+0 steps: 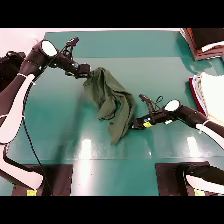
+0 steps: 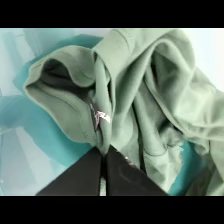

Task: Fold the shirts.

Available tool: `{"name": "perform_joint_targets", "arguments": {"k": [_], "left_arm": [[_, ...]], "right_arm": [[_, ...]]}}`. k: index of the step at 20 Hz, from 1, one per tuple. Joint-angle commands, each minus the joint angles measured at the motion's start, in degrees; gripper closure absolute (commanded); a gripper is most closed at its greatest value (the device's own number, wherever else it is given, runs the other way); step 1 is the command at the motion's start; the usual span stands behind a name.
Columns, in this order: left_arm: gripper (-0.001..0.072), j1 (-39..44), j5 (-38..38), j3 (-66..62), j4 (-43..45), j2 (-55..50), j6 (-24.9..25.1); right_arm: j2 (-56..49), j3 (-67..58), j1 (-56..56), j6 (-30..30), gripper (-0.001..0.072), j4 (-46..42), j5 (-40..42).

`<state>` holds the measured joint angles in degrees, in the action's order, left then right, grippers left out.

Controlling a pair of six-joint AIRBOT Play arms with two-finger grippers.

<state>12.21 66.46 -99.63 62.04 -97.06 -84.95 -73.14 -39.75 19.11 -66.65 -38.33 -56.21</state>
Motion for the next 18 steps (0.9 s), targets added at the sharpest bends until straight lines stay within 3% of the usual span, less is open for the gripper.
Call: {"name": "perform_joint_targets", "arguments": {"k": [1,4,6,13,18], "left_arm": [[0.0682,-0.13,-0.11,-0.92,3.04,3.08,-0.04],[0.0682,-0.13,-0.87,-6.32,9.38,10.51,0.0],[0.0682,-0.13,-0.92,-11.26,12.48,16.92,0.31],[0.0683,-0.11,-1.27,-18.1,12.76,43.74,2.97],[0.0683,-0.11,1.64,-18.1,13.03,51.19,2.97]], "right_arm": [[5.46,-4.02,-0.33,-5.38,0.0698,-11.67,-0.17],[16.22,-11.41,-5.73,-11.58,0.0698,-23.3,-5.92],[22.34,-18.91,-11.3,-12.5,0.07,-26.01,-11.32],[33.99,-48.61,-32.24,-12.87,0.07,-26.29,-26.43],[32.17,-61.66,-47.1,-12.85,0.0701,-25.59,-33.42]]}}
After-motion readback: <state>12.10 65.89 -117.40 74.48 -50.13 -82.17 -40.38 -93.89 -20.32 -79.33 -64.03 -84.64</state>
